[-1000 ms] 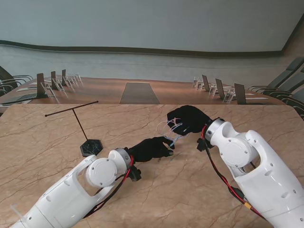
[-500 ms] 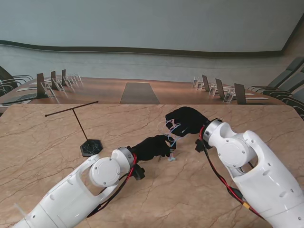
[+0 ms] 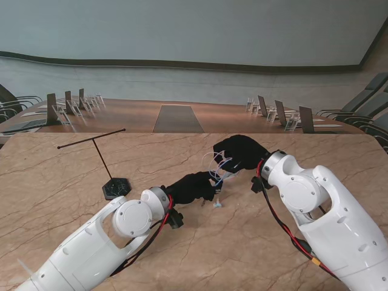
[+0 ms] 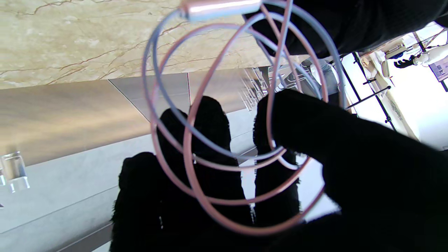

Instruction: Take the wired earphone off the rack, coil the cable and place them on the table

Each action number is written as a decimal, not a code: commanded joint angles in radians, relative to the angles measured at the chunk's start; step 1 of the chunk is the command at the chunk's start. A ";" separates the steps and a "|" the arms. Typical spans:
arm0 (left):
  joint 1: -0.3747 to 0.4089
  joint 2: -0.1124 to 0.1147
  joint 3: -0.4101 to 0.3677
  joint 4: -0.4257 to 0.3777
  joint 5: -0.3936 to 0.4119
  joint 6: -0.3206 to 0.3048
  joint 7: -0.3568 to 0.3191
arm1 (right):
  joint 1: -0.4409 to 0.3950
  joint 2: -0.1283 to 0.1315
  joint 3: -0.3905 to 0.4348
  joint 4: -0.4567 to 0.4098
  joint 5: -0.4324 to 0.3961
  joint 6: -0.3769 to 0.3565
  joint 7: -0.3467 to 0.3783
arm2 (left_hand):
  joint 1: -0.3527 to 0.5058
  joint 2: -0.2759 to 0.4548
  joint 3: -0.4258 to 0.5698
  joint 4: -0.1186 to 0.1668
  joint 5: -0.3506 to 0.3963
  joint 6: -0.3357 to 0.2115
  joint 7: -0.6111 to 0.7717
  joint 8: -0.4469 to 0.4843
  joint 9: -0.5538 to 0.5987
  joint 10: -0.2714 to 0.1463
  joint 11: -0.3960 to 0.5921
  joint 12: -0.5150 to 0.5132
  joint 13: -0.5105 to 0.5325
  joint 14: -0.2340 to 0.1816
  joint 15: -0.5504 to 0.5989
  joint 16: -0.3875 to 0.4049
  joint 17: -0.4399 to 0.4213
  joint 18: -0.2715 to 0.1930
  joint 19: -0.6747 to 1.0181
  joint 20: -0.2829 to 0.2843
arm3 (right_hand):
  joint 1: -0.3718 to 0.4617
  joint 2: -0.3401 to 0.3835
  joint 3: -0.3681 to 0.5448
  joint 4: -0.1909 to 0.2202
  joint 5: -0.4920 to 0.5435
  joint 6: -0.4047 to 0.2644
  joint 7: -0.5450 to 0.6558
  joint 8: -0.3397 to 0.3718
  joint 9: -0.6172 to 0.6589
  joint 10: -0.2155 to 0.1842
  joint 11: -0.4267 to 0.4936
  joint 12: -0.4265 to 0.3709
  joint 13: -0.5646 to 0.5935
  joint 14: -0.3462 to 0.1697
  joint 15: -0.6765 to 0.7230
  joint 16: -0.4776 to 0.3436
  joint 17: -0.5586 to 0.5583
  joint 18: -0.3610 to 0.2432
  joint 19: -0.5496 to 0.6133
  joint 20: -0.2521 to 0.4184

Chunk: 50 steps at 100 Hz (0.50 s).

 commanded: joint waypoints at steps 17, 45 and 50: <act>0.012 0.005 -0.011 0.000 -0.001 0.008 -0.010 | -0.007 0.000 0.008 -0.013 -0.011 -0.005 0.006 | 0.080 -0.048 0.114 0.047 0.147 -0.031 0.015 -0.114 0.077 0.025 -0.090 -0.087 0.072 0.021 -0.017 -0.034 0.059 0.042 0.049 -0.010 | 0.051 0.022 0.149 0.092 0.087 -0.108 0.132 0.015 0.002 0.115 0.008 -0.010 0.038 0.090 0.066 -0.002 -0.007 -0.068 -0.008 -0.006; 0.018 0.010 -0.018 -0.004 0.002 0.010 -0.019 | -0.016 0.001 0.014 -0.019 -0.013 -0.004 0.006 | 0.040 -0.020 0.172 0.086 0.253 -0.084 -0.054 -0.196 0.093 0.049 -0.114 -0.124 0.092 0.043 -0.024 -0.044 0.081 0.065 0.049 -0.024 | 0.049 0.022 0.149 0.093 0.087 -0.110 0.132 0.015 0.000 0.112 0.006 -0.012 0.032 0.086 0.061 -0.003 -0.013 -0.070 -0.013 -0.007; 0.019 0.010 -0.018 -0.003 0.008 0.009 -0.018 | -0.018 0.001 0.017 -0.020 -0.014 -0.004 0.007 | 0.041 -0.007 0.173 0.091 0.270 -0.081 -0.053 -0.196 0.097 0.052 -0.116 -0.127 0.097 0.047 -0.024 -0.045 0.089 0.072 0.048 -0.026 | 0.047 0.022 0.150 0.094 0.087 -0.111 0.132 0.016 -0.001 0.108 0.004 -0.014 0.030 0.084 0.060 -0.004 -0.016 -0.072 -0.015 -0.008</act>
